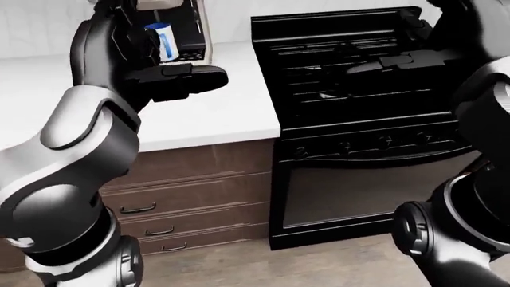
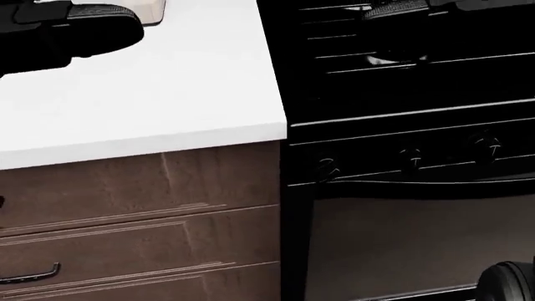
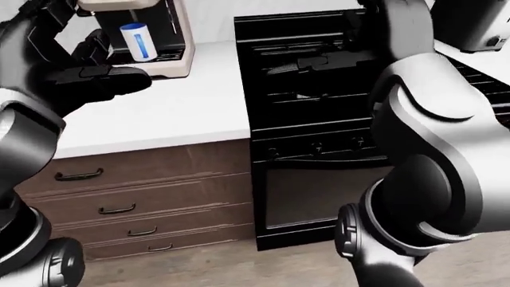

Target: Press the button on the coffee machine to serve coffee.

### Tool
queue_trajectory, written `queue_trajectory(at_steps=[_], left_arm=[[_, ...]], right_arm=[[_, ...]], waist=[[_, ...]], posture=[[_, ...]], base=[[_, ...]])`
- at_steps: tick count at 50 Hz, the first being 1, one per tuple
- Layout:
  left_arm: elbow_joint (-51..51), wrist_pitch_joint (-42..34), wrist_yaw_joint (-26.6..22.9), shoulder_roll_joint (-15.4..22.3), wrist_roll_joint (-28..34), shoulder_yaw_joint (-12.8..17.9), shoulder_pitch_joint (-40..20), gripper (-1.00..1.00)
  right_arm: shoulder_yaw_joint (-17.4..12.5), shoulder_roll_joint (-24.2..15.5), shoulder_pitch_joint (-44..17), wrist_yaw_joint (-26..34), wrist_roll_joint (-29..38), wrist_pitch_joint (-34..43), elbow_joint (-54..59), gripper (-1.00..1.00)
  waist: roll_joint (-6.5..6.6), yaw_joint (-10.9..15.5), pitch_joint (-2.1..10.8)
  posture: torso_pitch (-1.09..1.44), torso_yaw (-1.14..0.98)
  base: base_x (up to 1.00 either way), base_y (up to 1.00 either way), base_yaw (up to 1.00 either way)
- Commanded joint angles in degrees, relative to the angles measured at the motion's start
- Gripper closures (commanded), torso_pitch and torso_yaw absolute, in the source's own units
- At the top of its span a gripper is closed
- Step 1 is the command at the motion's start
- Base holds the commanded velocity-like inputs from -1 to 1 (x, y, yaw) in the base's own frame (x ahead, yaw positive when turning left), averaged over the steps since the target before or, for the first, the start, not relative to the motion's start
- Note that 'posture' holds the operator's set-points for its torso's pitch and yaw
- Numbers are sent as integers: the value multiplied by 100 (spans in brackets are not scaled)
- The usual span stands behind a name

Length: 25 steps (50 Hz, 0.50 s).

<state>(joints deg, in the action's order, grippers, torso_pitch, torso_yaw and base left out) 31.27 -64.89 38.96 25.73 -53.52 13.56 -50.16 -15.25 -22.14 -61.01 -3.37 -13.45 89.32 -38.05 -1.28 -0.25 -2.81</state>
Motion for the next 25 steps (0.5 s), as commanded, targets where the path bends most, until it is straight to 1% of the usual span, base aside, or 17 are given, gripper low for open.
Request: queue_trajectory(at_steps=[1,3,5,6,8,9,10,11,12,13,15,20,21,22,23,24,25], left_arm=[[122,234,21,100,102,168,-203,-100],[119,241,3,110,109,183,-192,-100],[125,247,4,103,114,183,-178,-100],[121,260,-5,100,125,181,-166,-100],[124,278,-25,99,143,181,-139,-100],[129,283,-35,100,150,182,-126,-100],[135,281,-37,100,149,191,-121,-100],[138,282,-38,99,150,196,-115,-100],[136,286,-41,99,154,196,-111,-100],[129,292,-47,97,164,189,-110,-100],[122,285,-39,90,165,187,-133,-100],[145,241,3,81,131,199,-157,-100],[144,233,15,78,124,198,-170,-100],[148,227,27,75,114,195,-182,-100],[150,225,37,69,108,191,-186,-100],[148,222,43,71,102,190,-196,-100],[144,215,51,74,93,190,-209,-100]], right_arm=[[6,-32,-225,18,-39,-235,-152,-100],[5,-27,-263,5,-40,-193,-162,-100],[18,-26,-272,5,-40,-229,-122,-100],[22,-27,-291,1,-41,-221,-115,-100],[19,-23,-271,-1,-42,-231,-123,-100],[21,-18,-255,-1,-45,-238,-134,-100],[20,-16,-240,2,-50,-241,-145,-100],[18,-16,-242,-1,-51,-234,-151,-100],[16,-18,-250,-3,-52,-222,-157,-100],[20,-21,-255,-4,-53,-219,-150,-100],[17,-24,-249,-2,-54,-230,-148,-100],[15,-12,-272,-10,-62,-207,-149,-100],[13,-18,-262,-7,-63,-220,-147,-100],[9,-26,-251,2,-68,-236,-144,-100],[4,-27,-228,6,-70,-256,-144,-100],[1,-35,-279,-2,-73,-213,-139,-100],[0,-41,-297,-4,-73,-207,-130,-100]], waist=[[-43,41,172],[-23,60,138],[58,59,103],[129,50,101],[314,17,120],[467,-12,138],[700,-31,209],[605,-30,215],[590,6,140],[577,-21,101],[433,-8,144],[135,-1,56],[57,7,56],[-54,18,72],[-245,27,154],[-24,-22,114],[-162,30,159]], posture=[[0,0],[0,0],[0,0],[0,0],[0,0],[0,0],[0,0],[0,0],[0,0],[0,0],[0,0],[0,0],[0,0],[0,0],[0,0],[0,0],[0,0]], base=[[3,34,0],[3,37,0],[4,39,0],[3,39,0],[3,39,0],[3,39,0],[2,41,0],[3,40,0],[3,41,0],[3,41,0],[3,42,0],[4,46,0],[4,46,0],[3,47,0],[4,47,0],[4,47,0],[4,47,0]])
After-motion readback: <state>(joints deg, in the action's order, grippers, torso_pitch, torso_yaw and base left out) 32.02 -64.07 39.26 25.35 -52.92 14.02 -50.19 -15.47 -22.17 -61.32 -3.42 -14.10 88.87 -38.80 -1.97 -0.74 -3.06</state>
